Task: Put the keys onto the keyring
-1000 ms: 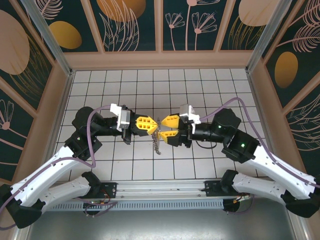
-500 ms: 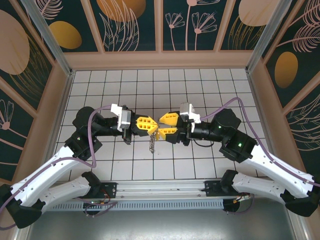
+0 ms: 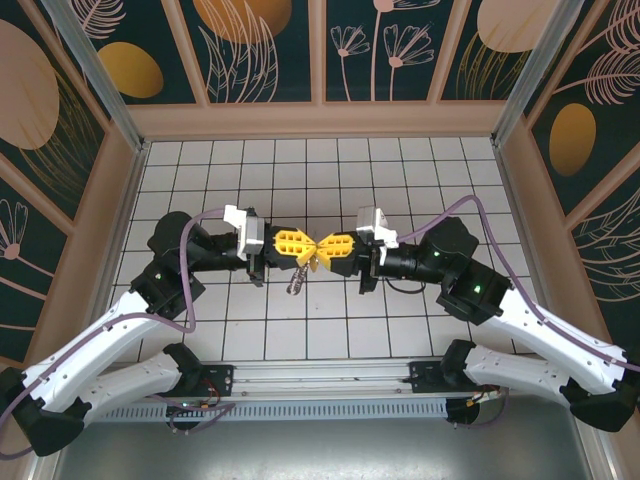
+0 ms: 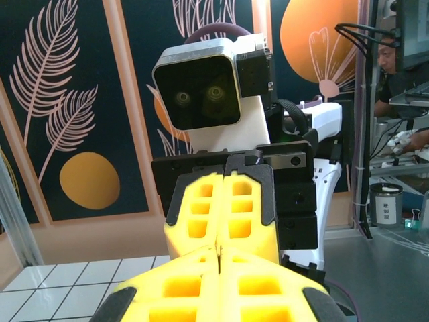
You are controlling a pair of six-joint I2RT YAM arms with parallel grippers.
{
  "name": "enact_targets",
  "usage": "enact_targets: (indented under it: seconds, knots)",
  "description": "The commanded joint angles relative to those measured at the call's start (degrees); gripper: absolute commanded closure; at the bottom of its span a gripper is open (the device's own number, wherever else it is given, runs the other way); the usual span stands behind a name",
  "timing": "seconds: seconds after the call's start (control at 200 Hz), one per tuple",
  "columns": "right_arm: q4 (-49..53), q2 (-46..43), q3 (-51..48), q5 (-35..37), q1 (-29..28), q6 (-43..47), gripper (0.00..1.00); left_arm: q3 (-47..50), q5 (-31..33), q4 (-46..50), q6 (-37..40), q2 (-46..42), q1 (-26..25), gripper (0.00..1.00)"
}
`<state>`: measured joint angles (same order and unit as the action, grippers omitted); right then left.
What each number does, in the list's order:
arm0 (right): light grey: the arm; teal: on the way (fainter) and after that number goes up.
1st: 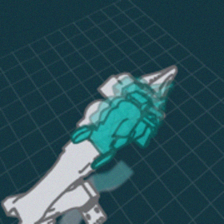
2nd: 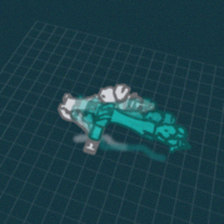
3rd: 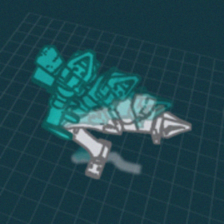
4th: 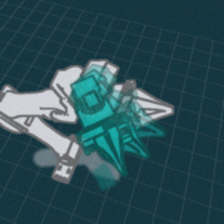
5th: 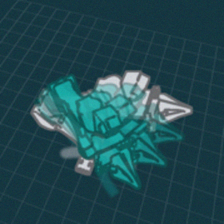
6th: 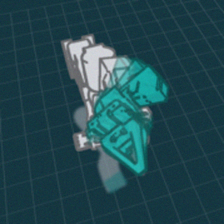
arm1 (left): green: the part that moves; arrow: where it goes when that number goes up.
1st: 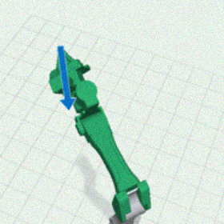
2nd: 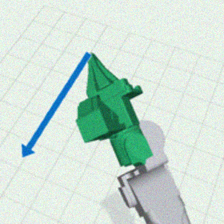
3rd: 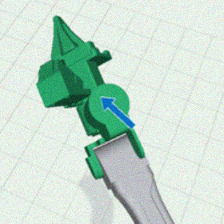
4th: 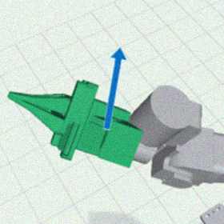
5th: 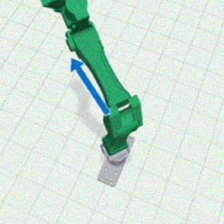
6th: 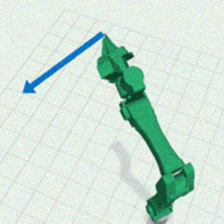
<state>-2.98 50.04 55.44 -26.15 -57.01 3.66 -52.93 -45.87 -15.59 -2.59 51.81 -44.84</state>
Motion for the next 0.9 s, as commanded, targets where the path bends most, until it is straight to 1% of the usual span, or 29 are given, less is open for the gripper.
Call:
enact_targets:
  seconds: [0.0, 0.015, 0.045, 0.13, 0.16, 0.25, 0.32, 0.43, 0.601, 0.671, 0.896]
  knots:
    - [2.2, -0.3, 2.5, 3.9, 0.0, 2.0, 1.0, -2.4, 1.2, 6.5, 3.8, 0.7, -0.4, 1.0]
    - [2.9, -0.4, 2.7, 4.4, 0.0, 2.3, 1.0, -2.5, 1.9, 8.0, 4.4, 0.8, -0.4, 0.99]
    - [4.8, -0.7, 3.5, 5.5, 0.0, 3.0, 1.0, -4.2, 3.9, 11.5, 6.0, 1.0, -0.3, 0.95]
    - [12.7, 0.0, 6.5, 8.7, 0.0, 6.3, 1.0, -8.0, 10.5, 22.6, 11.4, 1.4, -0.4, 0.76]
    - [16.0, 0.5, 7.8, 10.0, -0.1, 7.6, 1.0, -9.3, 12.7, 26.2, 13.2, 1.6, -0.3, 0.72]
    - [25.2, 3.3, 12.4, 13.4, -0.2, 11.3, 1.0, -13.5, 18.6, 35.7, 18.0, 2.9, -0.4, 0.69]
    - [31.2, 5.8, 15.5, 15.7, -0.7, 13.5, 1.0, -16.0, 20.9, 40.9, 20.6, 4.2, -0.4, 0.69]
    - [37.4, 9.2, 19.1, 18.2, -1.1, 15.7, 1.0, -19.5, 21.4, 45.6, 22.9, 6.6, -0.4, 0.68]
    - [41.1, 12.0, 21.5, 19.2, -1.1, 17.1, 1.0, -22.4, 18.2, 47.8, 24.5, 9.0, -0.4, 0.7]
    - [41.5, 12.3, 22.1, 18.5, -1.0, 17.3, 1.0, -23.3, 17.5, 49.6, 25.5, 10.1, -0.3, 0.72]
    - [42.4, 13.3, 23.9, 14.8, -0.7, 18.0, 1.0, -24.2, 12.6, 52.6, 26.6, 12.2, -0.4, 0.71]
